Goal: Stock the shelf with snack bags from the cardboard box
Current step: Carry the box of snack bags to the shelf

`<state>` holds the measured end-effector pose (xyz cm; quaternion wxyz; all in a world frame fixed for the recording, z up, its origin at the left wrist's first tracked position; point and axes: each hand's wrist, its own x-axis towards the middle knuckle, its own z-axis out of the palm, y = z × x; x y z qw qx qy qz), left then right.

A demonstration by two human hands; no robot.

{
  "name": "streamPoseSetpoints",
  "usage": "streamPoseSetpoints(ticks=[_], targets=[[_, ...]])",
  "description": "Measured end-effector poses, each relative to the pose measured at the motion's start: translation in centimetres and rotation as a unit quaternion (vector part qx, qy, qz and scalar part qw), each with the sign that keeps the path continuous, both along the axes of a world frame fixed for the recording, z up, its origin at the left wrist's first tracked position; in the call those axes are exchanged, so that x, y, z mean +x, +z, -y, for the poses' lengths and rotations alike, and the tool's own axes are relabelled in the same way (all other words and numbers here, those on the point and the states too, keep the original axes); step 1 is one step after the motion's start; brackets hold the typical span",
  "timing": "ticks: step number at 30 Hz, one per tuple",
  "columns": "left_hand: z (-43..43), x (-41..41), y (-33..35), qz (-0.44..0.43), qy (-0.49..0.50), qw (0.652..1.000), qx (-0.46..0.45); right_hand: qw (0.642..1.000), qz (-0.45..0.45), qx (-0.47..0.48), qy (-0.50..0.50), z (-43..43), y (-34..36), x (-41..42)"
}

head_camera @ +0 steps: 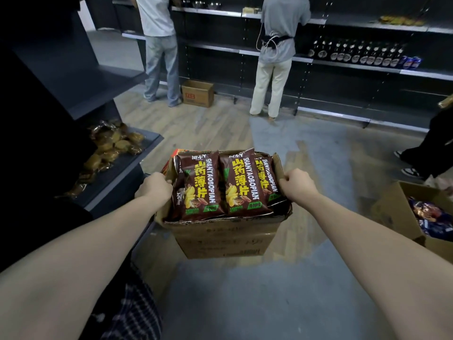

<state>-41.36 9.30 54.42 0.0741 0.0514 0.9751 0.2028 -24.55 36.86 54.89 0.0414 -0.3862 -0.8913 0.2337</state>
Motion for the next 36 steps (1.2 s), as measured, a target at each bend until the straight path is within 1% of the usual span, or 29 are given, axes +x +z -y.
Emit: streamPoseSetpoints(ticks=[8, 11, 15, 20, 26, 31, 36], targets=[[-5.5, -6.4, -0.3, -0.008, 0.000, 1.000, 0.006, 1.000, 0.016, 0.007, 0.015, -5.9, -0.5, -6.9], [-7.8, -9.2, -0.7, 0.006, -0.008, 1.000, 0.010, 0.999, 0.022, 0.012, 0.031, -8.9, -0.7, -10.1], [-10.7, -12.1, -1.3, 0.029, 0.018, 0.999, 0.013, 0.997, 0.033, 0.017, 0.064, -12.7, -0.8, -14.4], [-13.6, -15.8, -1.4, 0.042, 0.050, 0.997, 0.049, 0.994, 0.038, 0.031, 0.100, -16.7, 0.2, -20.4], [-15.6, -20.6, -0.4, 0.062, 0.089, 0.992, 0.061, 0.989, 0.035, 0.038, 0.136, -19.4, 1.3, -26.6], [-16.7, -25.6, 0.1, 0.050, 0.074, 0.995, 0.037, 0.987, 0.042, 0.029, 0.154, -20.6, 1.2, -32.6], [-17.0, -31.8, -0.1, 0.062, 0.058, 0.996, 0.033, 0.984, 0.053, 0.031, 0.167, -21.1, 0.6, -39.2]])
